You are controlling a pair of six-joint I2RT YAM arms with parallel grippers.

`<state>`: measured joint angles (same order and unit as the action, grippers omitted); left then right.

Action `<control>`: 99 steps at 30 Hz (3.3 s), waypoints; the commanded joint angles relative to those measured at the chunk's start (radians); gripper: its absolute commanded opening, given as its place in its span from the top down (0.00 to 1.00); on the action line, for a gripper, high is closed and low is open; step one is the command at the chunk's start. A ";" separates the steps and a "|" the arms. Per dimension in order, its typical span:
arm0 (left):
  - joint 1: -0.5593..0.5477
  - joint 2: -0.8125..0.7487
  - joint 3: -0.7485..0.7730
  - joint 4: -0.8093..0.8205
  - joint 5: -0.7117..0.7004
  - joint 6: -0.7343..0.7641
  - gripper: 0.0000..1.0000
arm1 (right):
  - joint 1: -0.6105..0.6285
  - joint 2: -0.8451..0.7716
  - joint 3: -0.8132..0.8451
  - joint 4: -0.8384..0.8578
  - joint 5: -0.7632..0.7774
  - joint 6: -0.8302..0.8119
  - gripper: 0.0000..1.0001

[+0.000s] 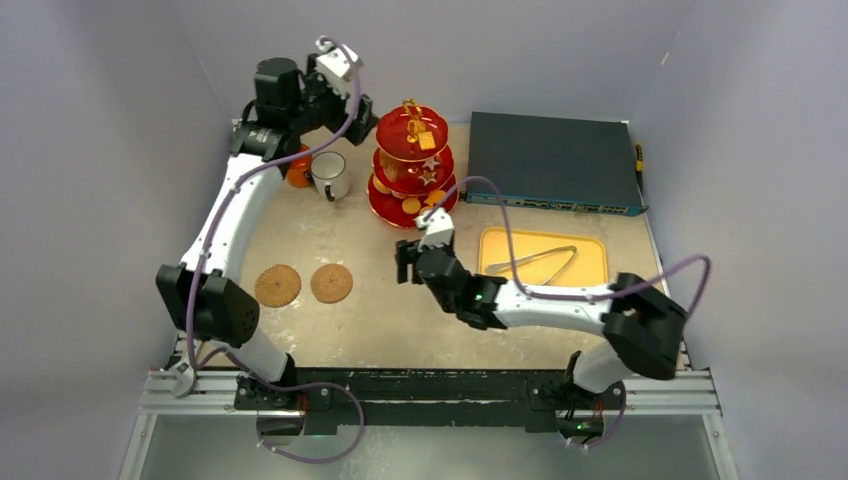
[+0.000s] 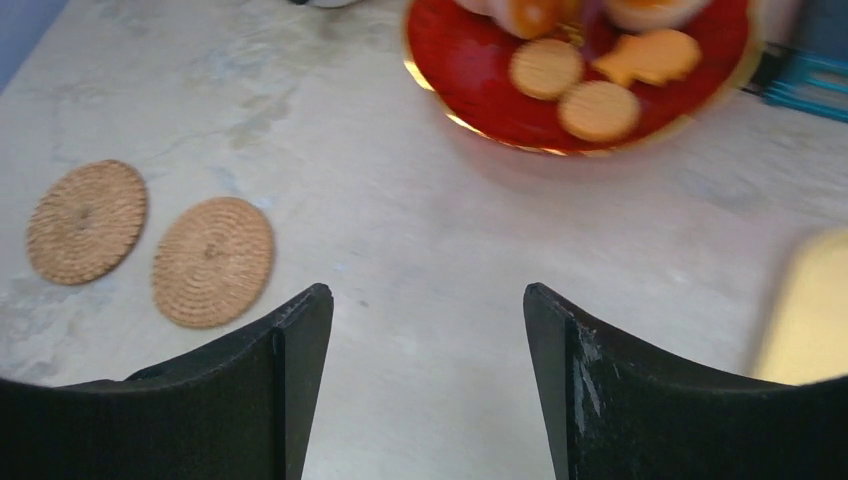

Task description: Serve the afternoon tea

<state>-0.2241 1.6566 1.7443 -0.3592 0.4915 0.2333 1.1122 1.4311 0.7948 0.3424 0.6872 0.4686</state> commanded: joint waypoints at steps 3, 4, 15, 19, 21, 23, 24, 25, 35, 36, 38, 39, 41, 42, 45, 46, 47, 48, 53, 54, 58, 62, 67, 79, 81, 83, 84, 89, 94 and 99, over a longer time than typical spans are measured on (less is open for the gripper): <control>0.163 -0.214 -0.158 -0.053 -0.094 -0.022 0.01 | 0.045 0.338 0.305 0.175 -0.219 -0.165 0.27; 0.208 -0.239 -0.176 -0.075 -0.082 -0.003 0.01 | 0.049 0.394 0.357 0.175 -0.252 -0.179 0.28; 0.621 -0.151 -0.278 -0.517 0.044 0.499 0.02 | 0.077 0.734 0.651 0.133 -0.428 -0.221 0.37; 0.673 -0.123 -0.379 -0.665 0.062 0.796 0.02 | 0.078 0.770 0.654 0.096 -0.424 -0.220 0.43; 0.685 -0.113 -0.425 -0.744 0.091 0.933 0.02 | 0.080 0.769 0.628 0.087 -0.411 -0.219 0.45; 0.684 -0.115 -0.478 -0.742 0.092 1.006 0.02 | 0.080 0.763 0.598 0.068 -0.405 -0.210 0.46; 0.685 -0.120 -0.504 -0.722 0.089 1.019 0.02 | 0.080 0.756 0.577 0.061 -0.402 -0.207 0.47; 0.685 -0.124 -0.526 -0.707 0.082 1.045 0.03 | 0.080 0.747 0.553 0.056 -0.394 -0.208 0.48; 0.672 -0.205 -0.797 -0.454 -0.026 1.231 0.10 | 0.076 0.587 0.252 0.076 -0.258 -0.162 0.52; 0.663 -0.205 -0.812 -0.429 -0.029 1.226 0.11 | 0.076 0.563 0.223 0.079 -0.247 -0.151 0.52; 0.642 -0.208 -0.846 -0.361 -0.038 1.210 0.13 | 0.069 0.517 0.159 0.092 -0.231 -0.123 0.52; 0.632 -0.210 -0.859 -0.339 -0.035 1.207 0.14 | 0.064 0.492 0.131 0.097 -0.227 -0.109 0.53; 0.615 -0.209 -0.877 -0.299 -0.024 1.204 0.16 | 0.051 0.445 0.061 0.114 -0.239 -0.081 0.53; 0.601 -0.209 -0.887 -0.273 -0.028 1.188 0.16 | 0.045 0.422 0.037 0.126 -0.246 -0.072 0.53; 0.551 -0.207 -0.931 -0.181 -0.064 1.141 0.17 | 0.034 0.382 -0.008 0.131 -0.236 -0.058 0.52; 0.534 -0.207 -0.949 -0.149 -0.082 1.131 0.17 | 0.028 0.375 -0.018 0.130 -0.232 -0.053 0.53; 0.510 -0.205 -0.972 -0.122 -0.106 1.126 0.18 | 0.016 0.367 -0.029 0.130 -0.233 -0.046 0.53; 0.492 -0.201 -0.983 -0.106 -0.125 1.122 0.17 | 0.002 0.357 -0.040 0.133 -0.240 -0.038 0.53; 0.441 -0.169 -0.974 -0.129 -0.127 1.102 0.17 | -0.066 0.313 -0.098 0.166 -0.279 -0.013 0.54; 0.434 -0.166 -0.979 -0.125 -0.127 1.098 0.18 | -0.072 0.308 -0.104 0.166 -0.276 -0.015 0.54; 0.381 -0.168 -0.995 -0.112 -0.119 1.052 0.19 | -0.075 0.303 -0.102 0.157 -0.263 -0.029 0.55; 0.311 -0.174 -0.993 -0.137 -0.086 0.977 0.20 | -0.089 0.305 -0.099 0.163 -0.264 -0.027 0.55; 0.231 -0.177 -0.988 -0.191 -0.049 0.902 0.16 | -0.096 0.325 -0.071 0.167 -0.268 -0.037 0.55; 0.203 -0.220 -0.740 -0.377 0.043 0.755 0.02 | -0.099 0.280 -0.050 0.166 -0.254 -0.067 0.53; 0.220 -0.213 -0.642 -0.411 0.059 0.728 0.01 | -0.099 0.251 -0.051 0.166 -0.242 -0.073 0.49; 0.266 -0.172 -0.523 -0.463 0.088 0.720 0.01 | -0.097 0.222 -0.047 0.168 -0.222 -0.084 0.43; 0.289 -0.138 -0.463 -0.485 0.104 0.717 0.01 | -0.097 0.207 -0.046 0.167 -0.221 -0.086 0.42; 0.354 0.072 -0.159 -0.478 0.110 0.649 0.05 | -0.076 0.131 -0.045 0.171 -0.207 -0.094 0.42; 0.346 0.307 0.139 -0.482 0.112 0.595 0.12 | -0.014 0.100 -0.016 0.143 -0.163 -0.101 0.44; 0.293 0.461 0.308 -0.454 0.073 0.597 0.16 | 0.011 0.067 -0.010 0.123 -0.154 -0.073 0.44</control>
<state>0.1131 2.0560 1.9480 -0.8177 0.5575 0.8619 1.1091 1.5497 0.7521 0.4915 0.4889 0.3847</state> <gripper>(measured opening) 0.850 0.558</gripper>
